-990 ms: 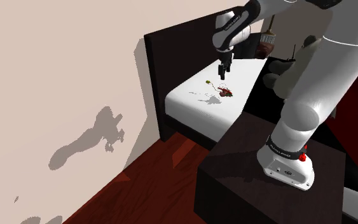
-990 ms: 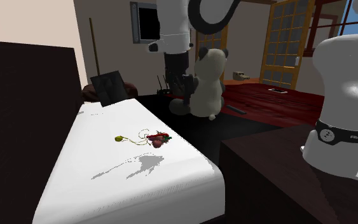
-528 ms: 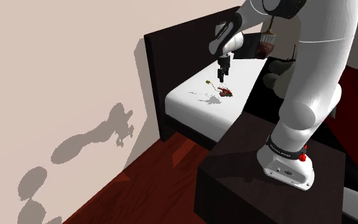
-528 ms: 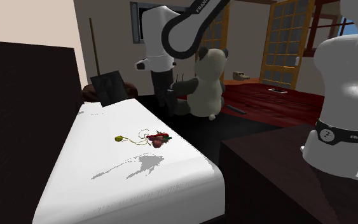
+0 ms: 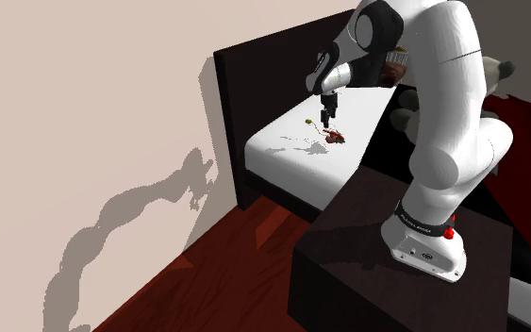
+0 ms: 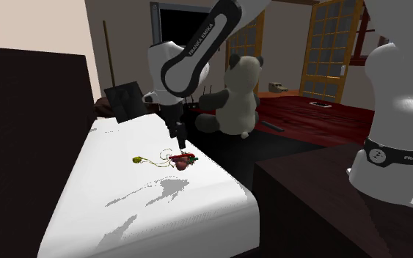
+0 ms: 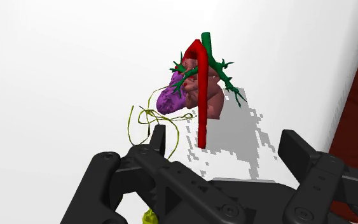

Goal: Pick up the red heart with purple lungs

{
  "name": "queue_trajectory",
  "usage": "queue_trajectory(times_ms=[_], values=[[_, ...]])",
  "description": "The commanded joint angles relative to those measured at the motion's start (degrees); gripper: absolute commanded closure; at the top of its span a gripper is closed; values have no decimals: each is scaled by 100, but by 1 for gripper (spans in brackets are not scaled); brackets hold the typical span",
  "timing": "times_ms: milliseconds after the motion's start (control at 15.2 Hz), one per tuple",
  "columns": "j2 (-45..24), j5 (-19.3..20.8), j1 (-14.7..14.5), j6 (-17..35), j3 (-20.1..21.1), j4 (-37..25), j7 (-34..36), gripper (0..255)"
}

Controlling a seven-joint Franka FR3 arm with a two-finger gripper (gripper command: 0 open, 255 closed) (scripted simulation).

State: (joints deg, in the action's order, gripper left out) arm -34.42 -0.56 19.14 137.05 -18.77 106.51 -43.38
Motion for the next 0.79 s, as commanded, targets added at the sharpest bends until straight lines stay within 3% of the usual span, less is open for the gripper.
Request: queue_trajectory(times_ms=[0, 594, 660, 726], values=[[-372, -96, 152, -43, 70, -415, -108, 0], [-824, -184, 233, 308, 166, -511, -101, 0], [-826, -184, 235, 301, 166, -520, -103, 255], [-823, -183, 233, 304, 166, -515, -102, 255]])
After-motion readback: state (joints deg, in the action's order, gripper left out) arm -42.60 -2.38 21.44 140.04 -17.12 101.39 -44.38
